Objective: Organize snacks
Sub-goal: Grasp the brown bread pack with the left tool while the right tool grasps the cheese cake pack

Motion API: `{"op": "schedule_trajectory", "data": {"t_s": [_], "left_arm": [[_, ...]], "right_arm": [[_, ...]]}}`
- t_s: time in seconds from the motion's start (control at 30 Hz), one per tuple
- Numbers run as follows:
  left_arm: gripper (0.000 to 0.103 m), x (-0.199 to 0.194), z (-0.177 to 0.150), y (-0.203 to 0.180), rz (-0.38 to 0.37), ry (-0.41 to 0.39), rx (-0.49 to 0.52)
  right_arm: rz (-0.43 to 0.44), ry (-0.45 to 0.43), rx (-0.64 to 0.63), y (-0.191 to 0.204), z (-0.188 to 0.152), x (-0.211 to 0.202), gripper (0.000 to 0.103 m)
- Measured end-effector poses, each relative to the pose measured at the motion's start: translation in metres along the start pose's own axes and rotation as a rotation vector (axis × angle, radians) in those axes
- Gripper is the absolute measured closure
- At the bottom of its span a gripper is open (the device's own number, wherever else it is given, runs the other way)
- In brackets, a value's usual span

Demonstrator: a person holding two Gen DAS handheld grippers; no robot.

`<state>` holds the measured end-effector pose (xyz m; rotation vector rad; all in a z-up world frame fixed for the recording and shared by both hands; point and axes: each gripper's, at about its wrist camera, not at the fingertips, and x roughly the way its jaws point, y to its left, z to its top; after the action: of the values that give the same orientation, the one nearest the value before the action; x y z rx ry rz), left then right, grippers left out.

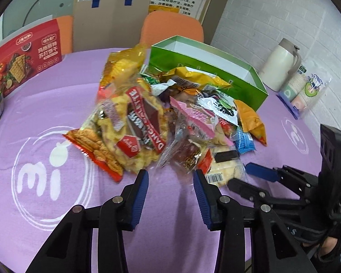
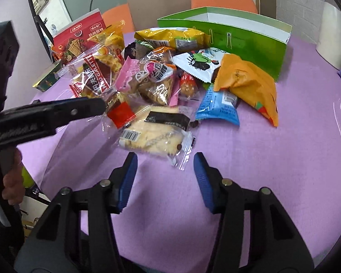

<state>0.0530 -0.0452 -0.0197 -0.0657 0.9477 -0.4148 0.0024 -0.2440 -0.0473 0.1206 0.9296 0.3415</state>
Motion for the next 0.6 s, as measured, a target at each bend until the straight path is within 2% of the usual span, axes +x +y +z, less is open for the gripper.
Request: {"op": "schedule_trajectory", "data": {"t_s": [0.03,0.1,0.17,0.3,0.4,0.5,0.6], "left_arm": [[0.061,0.004,0.003,-0.004,-0.003,0.0,0.003],[0.061,0.013,0.011,-0.011,-0.016,0.008,0.009],[0.061,0.024,0.018,-0.017,0.003,0.009,0.02],[0.063,0.032,0.021,-0.023,0.025,0.008,0.066],[0.071,0.025,0.015,-0.018,0.015,0.008,0.064],[0.071,0.013,0.006,-0.008,0.018,0.008,0.041],[0.071,0.001,-0.008,0.006,0.012,0.006,0.001]], "right_arm": [[0.006,0.001,-0.003,0.001,-0.003,-0.002,0.048],[0.012,0.002,-0.008,0.004,-0.002,-0.001,0.034],[-0.009,-0.001,-0.013,0.01,0.003,0.004,0.027],[-0.007,-0.004,-0.064,0.015,0.012,0.008,0.026],[-0.008,-0.014,-0.11,0.018,0.026,0.011,0.026],[0.039,-0.038,-0.169,0.02,0.043,0.015,0.026],[0.086,0.006,-0.211,0.019,0.058,0.037,0.026]]}}
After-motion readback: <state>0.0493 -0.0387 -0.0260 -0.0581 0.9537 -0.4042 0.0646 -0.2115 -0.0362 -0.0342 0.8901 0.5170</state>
